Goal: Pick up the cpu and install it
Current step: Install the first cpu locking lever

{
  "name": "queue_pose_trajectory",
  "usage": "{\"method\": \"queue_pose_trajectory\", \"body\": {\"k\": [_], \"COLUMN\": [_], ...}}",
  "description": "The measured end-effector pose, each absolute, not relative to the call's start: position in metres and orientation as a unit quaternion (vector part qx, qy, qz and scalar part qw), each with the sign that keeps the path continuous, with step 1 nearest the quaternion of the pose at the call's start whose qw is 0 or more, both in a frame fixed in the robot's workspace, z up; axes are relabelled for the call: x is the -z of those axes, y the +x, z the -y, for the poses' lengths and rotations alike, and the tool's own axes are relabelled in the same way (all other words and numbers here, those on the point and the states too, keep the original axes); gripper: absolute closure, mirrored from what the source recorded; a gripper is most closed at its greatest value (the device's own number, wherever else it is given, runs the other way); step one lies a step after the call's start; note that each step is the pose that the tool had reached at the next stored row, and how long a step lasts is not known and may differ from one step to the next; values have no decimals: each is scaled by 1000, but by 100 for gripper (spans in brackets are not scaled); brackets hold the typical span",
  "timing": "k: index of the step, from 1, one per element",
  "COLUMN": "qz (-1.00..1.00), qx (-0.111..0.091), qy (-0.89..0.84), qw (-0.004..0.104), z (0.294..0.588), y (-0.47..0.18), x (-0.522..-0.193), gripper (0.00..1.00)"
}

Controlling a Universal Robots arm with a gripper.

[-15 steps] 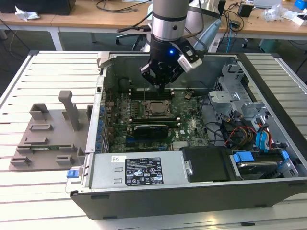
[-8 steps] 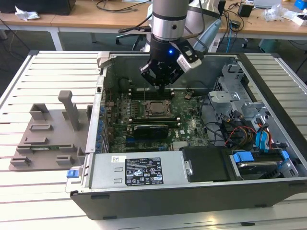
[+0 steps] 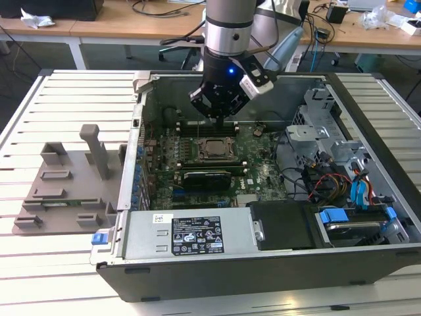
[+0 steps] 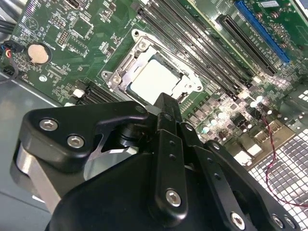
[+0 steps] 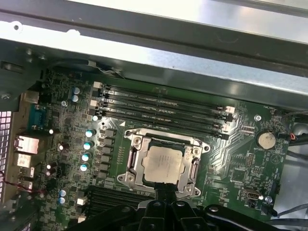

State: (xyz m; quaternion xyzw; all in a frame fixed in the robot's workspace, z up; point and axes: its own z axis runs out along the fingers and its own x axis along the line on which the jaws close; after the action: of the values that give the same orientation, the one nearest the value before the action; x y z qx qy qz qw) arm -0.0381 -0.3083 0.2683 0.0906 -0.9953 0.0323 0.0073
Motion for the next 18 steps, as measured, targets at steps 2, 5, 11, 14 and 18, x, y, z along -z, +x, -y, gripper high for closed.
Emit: {"method": "queue_pose_trajectory", "body": {"k": [2, 5, 11, 14, 18], "qz": [995, 995, 995, 995, 995], "qx": [-32, -32, -32, -32, -32], "qy": [91, 91, 91, 91, 91], "qw": [7, 7, 7, 7, 7], "z": [308, 308, 308, 308, 308], "y": [-40, -43, -45, -46, -47], "x": [-268, -268, -268, -268, -268], "gripper": [89, 89, 89, 89, 89]}}
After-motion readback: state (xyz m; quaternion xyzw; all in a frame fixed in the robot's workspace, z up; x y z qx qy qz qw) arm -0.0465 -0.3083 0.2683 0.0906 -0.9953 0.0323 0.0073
